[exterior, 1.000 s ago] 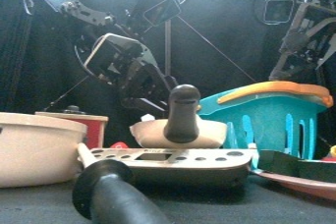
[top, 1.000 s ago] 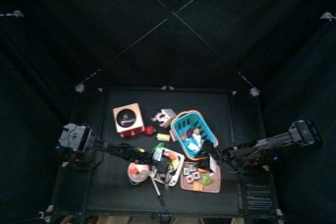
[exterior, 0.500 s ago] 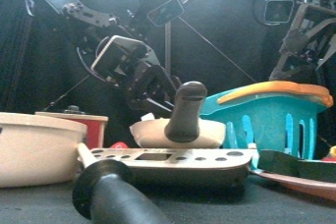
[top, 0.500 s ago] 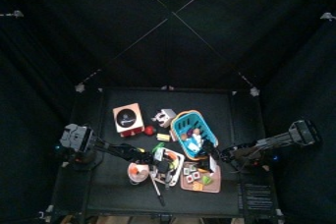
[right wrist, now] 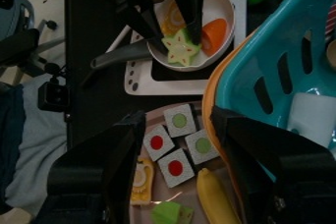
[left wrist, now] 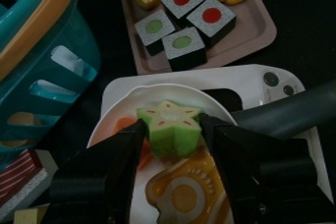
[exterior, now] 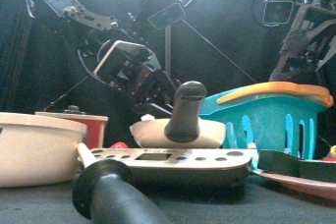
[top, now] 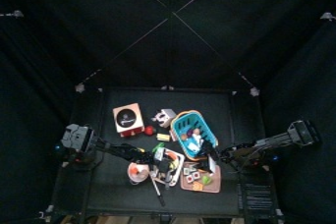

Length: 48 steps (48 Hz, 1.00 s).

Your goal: Grab starfruit bottom

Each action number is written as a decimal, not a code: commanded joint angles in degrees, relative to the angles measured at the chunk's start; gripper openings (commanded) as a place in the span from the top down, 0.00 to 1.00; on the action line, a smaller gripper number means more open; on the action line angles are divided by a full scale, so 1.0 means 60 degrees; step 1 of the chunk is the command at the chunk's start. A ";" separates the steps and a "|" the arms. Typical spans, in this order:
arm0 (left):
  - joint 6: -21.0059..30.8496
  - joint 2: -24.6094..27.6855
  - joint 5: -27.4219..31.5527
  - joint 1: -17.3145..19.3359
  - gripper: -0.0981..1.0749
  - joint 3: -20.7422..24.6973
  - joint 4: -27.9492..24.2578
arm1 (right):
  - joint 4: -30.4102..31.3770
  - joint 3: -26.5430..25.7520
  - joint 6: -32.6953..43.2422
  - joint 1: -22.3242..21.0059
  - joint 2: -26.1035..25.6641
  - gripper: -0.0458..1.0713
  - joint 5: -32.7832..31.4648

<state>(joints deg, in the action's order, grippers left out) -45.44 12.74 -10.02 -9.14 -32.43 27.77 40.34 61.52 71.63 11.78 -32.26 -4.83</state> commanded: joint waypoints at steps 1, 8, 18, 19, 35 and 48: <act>0.0000 -0.0117 0.0000 0.0015 0.23 0.0176 -0.0073 | -0.0015 -0.0088 -0.0015 -0.0029 -0.0044 0.16 0.0059; 0.0000 -0.0146 0.0000 0.0029 0.32 0.0176 -0.0073 | -0.0015 -0.0088 -0.0015 -0.0015 -0.0029 0.16 0.0059; -0.0015 -0.0630 0.0103 0.0029 0.34 0.0146 -0.0073 | -0.0015 -0.0190 0.0000 -0.0015 -0.0088 0.16 0.0059; -0.0015 -0.0703 0.0161 0.0029 0.34 0.0132 -0.0073 | -0.0015 -0.0205 0.0000 -0.0015 -0.0103 0.16 0.0059; 0.0015 -0.2036 0.2080 0.0308 0.34 -0.0044 -0.0015 | -0.2813 -0.0732 0.0000 0.0044 -0.0483 0.16 -0.0337; 0.0454 -0.4028 0.5317 0.1377 0.34 -0.0088 0.1069 | -0.5435 -0.2520 0.0029 0.0190 -0.1055 0.16 -0.4453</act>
